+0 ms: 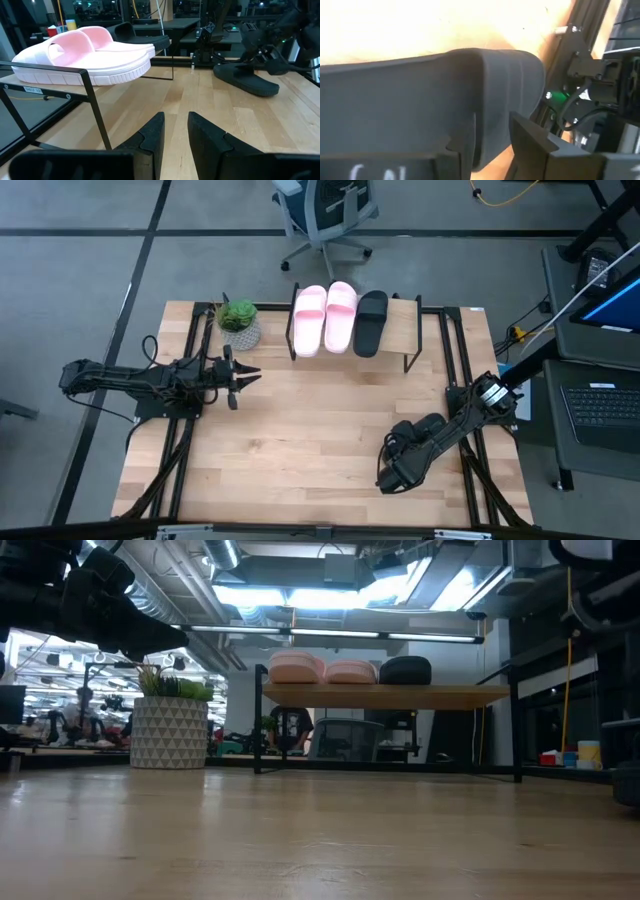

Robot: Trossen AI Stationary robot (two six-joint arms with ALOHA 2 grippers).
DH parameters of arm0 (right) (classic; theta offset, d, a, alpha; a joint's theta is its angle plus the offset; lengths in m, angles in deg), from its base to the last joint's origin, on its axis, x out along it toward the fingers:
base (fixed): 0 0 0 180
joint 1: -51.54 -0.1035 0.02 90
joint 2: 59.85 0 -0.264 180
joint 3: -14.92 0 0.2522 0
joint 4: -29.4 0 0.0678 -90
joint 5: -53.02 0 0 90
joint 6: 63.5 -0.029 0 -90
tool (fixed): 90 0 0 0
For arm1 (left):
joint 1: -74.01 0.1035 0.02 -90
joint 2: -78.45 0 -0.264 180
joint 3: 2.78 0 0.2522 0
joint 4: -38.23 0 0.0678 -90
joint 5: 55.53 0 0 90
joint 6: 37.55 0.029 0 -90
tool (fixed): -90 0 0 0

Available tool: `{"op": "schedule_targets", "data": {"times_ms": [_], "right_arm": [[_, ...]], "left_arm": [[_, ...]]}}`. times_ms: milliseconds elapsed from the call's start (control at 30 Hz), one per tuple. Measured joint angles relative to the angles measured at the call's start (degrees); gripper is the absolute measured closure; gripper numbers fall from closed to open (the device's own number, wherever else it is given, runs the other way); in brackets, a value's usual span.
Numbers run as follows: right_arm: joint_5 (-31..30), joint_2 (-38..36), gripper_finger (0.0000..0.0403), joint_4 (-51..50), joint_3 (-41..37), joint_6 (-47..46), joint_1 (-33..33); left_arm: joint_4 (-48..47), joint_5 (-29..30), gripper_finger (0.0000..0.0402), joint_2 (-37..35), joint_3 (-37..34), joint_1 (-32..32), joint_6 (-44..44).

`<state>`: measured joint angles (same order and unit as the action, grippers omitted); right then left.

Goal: Pick and place slides into the shelf
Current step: Put the black slide on the shelf

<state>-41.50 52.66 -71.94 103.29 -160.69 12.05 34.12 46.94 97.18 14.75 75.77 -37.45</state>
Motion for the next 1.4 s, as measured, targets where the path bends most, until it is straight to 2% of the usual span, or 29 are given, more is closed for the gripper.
{"op": "schedule_targets", "data": {"times_ms": [500, 933, 1400], "right_arm": [[0.20, 0.00, 0.0286, 1.06, -1.09, -0.04, 0.00], [0.14, -0.02, 0.0390, 0.71, 0.49, -0.04, 0.00], [0.18, -0.02, 0.0398, -0.51, 0.55, 0.00, 0.00]], "left_arm": [[0.00, 0.00, 0.0324, 0.02, 0.00, 0.00, 0.00], [0.00, 0.00, 0.0324, 0.01, 0.00, 0.00, 0.00], [0.00, 0.00, 0.0324, 0.02, 0.00, 0.00, 0.00]]}}
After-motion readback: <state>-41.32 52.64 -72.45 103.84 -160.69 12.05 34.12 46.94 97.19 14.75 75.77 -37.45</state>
